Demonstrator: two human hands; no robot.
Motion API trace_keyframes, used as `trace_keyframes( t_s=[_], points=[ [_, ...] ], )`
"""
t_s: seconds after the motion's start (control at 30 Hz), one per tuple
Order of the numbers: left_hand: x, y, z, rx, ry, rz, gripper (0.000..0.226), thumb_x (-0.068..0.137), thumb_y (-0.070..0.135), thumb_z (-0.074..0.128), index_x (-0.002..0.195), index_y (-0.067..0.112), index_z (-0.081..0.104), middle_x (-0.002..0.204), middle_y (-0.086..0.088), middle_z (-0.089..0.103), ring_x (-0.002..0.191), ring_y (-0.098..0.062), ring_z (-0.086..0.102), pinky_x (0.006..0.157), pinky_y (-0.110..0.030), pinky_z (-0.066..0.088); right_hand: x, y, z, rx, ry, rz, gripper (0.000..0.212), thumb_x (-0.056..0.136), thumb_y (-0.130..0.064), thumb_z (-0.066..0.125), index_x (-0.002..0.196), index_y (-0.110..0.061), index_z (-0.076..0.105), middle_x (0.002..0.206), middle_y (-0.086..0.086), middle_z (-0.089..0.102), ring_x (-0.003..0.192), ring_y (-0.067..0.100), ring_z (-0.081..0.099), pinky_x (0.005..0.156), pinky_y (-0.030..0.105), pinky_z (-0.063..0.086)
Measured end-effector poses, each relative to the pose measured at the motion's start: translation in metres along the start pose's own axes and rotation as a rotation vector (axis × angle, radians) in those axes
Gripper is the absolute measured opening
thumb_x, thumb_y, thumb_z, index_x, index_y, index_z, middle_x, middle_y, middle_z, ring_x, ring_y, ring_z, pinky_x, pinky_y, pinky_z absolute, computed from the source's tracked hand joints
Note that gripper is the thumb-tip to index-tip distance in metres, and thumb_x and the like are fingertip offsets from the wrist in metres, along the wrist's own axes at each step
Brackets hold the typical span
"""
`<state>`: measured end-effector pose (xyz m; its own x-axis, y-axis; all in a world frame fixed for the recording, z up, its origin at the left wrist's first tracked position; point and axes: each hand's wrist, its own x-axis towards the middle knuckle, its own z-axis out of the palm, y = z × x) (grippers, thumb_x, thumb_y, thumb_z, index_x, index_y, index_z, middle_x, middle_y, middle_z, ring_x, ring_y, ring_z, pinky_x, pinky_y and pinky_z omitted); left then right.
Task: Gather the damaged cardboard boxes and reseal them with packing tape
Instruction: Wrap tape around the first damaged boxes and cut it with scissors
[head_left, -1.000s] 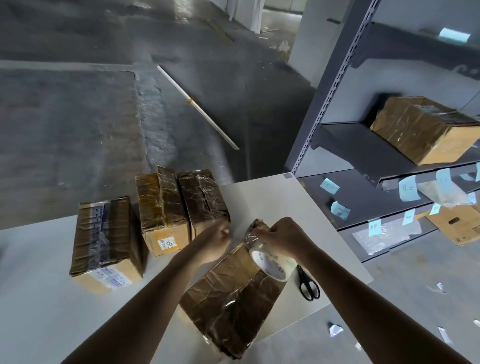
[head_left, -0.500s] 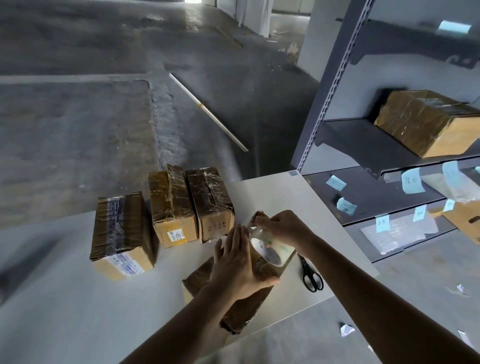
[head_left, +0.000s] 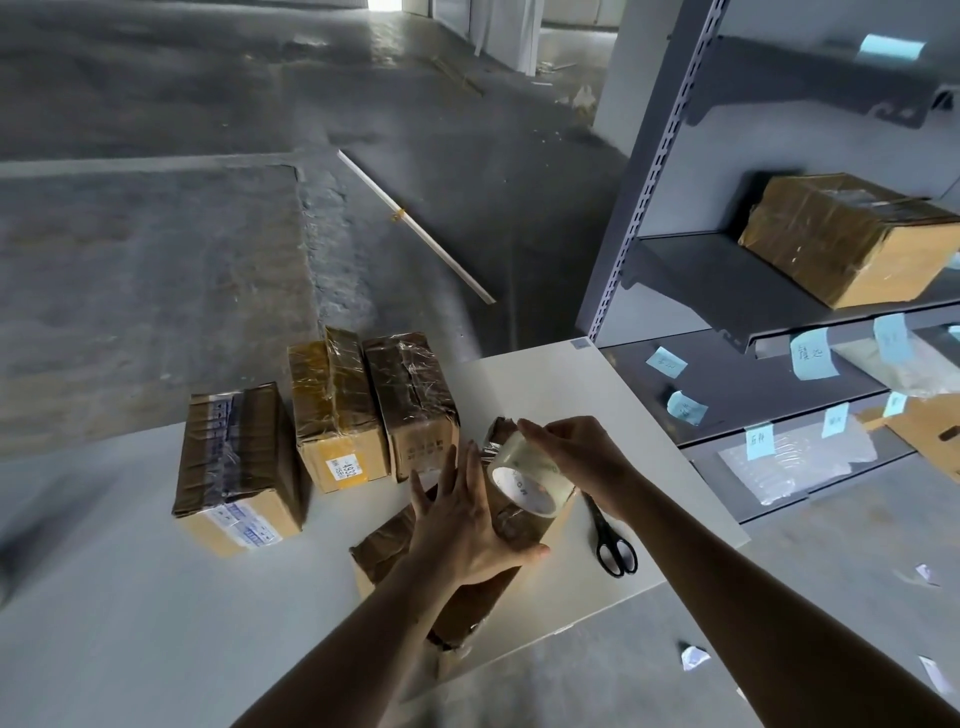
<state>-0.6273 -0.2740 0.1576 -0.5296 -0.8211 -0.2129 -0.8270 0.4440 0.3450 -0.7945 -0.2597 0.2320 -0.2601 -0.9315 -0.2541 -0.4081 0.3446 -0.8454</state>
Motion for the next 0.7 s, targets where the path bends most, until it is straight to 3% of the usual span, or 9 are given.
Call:
trace_keyframes(
  t_s=[0.13,0.37,0.47,0.53,0.7],
  points=[
    [-0.0015,0.0014,0.0031,0.016,0.002,0.008,0.141,0.060,0.098,0.042,0.152,0.013,-0.024,0.163,-0.002,-0.023,0.149,-0.019,-0.022,0.111,-0.064,-0.016,0.0025,-0.0034,-0.0020,-0.056,0.017,-0.009,0.048,0.092,-0.044,0.066,0.057,-0.011,0.064,0.062,0.007,0.058,0.063,0.016,0.054,0.060,0.028,0.040],
    [0.0013,-0.0012,0.0067,0.044,0.033,0.014,0.133,0.065,0.096,0.038,0.154,0.014,-0.019,0.164,0.000,-0.020,0.149,-0.017,-0.023,0.111,-0.062,-0.016,0.0038,-0.0012,-0.0038,-0.122,-0.027,0.050,0.045,0.089,-0.037,0.068,0.076,0.007,0.065,0.071,0.014,0.055,0.068,0.020,0.051,0.063,0.032,0.038],
    [-0.0007,-0.0002,0.0078,0.035,0.035,0.015,0.130,0.068,0.094,0.038,0.155,0.014,-0.017,0.165,0.000,-0.017,0.151,-0.018,-0.018,0.115,-0.064,-0.005,0.0030,-0.0030,-0.0048,-0.196,-0.019,0.011,0.054,0.090,-0.040,0.067,0.084,0.014,0.066,0.073,0.022,0.055,0.068,0.023,0.051,0.062,0.032,0.038],
    [-0.0028,0.0020,0.0086,0.045,0.047,0.021,0.127,0.071,0.091,0.040,0.155,0.013,-0.013,0.166,0.000,-0.012,0.152,-0.019,-0.011,0.117,-0.063,0.004,0.0039,-0.0030,-0.0066,-0.233,-0.009,-0.012,0.054,0.090,-0.039,0.067,0.076,0.014,0.063,0.068,0.022,0.051,0.065,0.024,0.049,0.061,0.032,0.037],
    [-0.0039,0.0051,0.0072,0.098,0.075,0.023,0.122,0.074,0.088,0.040,0.155,0.013,-0.012,0.166,-0.002,-0.006,0.153,-0.022,0.001,0.114,-0.055,0.023,0.0041,0.0033,-0.0116,-0.304,-0.004,-0.007,0.053,0.088,-0.045,0.069,0.056,-0.005,0.053,0.060,0.011,0.046,0.058,0.020,0.045,0.060,0.032,0.035]
  ],
)
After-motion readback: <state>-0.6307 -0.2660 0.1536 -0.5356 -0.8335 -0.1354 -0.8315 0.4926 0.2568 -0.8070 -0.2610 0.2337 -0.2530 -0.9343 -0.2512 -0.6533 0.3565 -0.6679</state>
